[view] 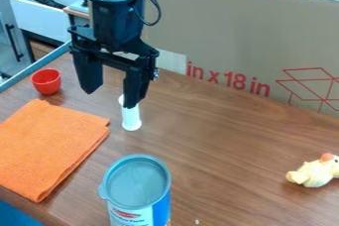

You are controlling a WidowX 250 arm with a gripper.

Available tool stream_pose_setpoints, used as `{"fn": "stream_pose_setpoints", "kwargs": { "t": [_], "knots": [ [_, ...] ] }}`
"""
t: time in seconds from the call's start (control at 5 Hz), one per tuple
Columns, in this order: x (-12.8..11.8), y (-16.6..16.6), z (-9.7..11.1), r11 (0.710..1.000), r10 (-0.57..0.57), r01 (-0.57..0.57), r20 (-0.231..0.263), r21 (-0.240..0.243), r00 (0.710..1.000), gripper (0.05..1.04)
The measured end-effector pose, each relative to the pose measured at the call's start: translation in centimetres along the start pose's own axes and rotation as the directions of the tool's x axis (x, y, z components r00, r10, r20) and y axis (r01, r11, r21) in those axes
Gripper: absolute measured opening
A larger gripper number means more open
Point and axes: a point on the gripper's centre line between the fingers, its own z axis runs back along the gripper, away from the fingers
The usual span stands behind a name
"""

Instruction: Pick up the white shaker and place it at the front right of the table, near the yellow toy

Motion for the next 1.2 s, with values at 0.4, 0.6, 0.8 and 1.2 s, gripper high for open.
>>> {"fn": "stream_pose_setpoints", "kwargs": {
  "t": [0.4,0.6,0.8,1.2],
  "knots": [
    [1.3,0.7,-1.0,1.000,-0.026,0.026,-0.006,0.006,1.000,1.001],
    [3.2,2.2,-2.0,1.000,-0.019,0.019,0.001,0.006,1.000,1.001],
    [4.8,3.5,-3.7,0.997,-0.072,0.072,-0.019,0.026,0.997,1.001],
    [7.3,4.8,-5.6,0.993,-0.113,0.114,-0.033,0.041,0.993,1.001]
  ]
}}
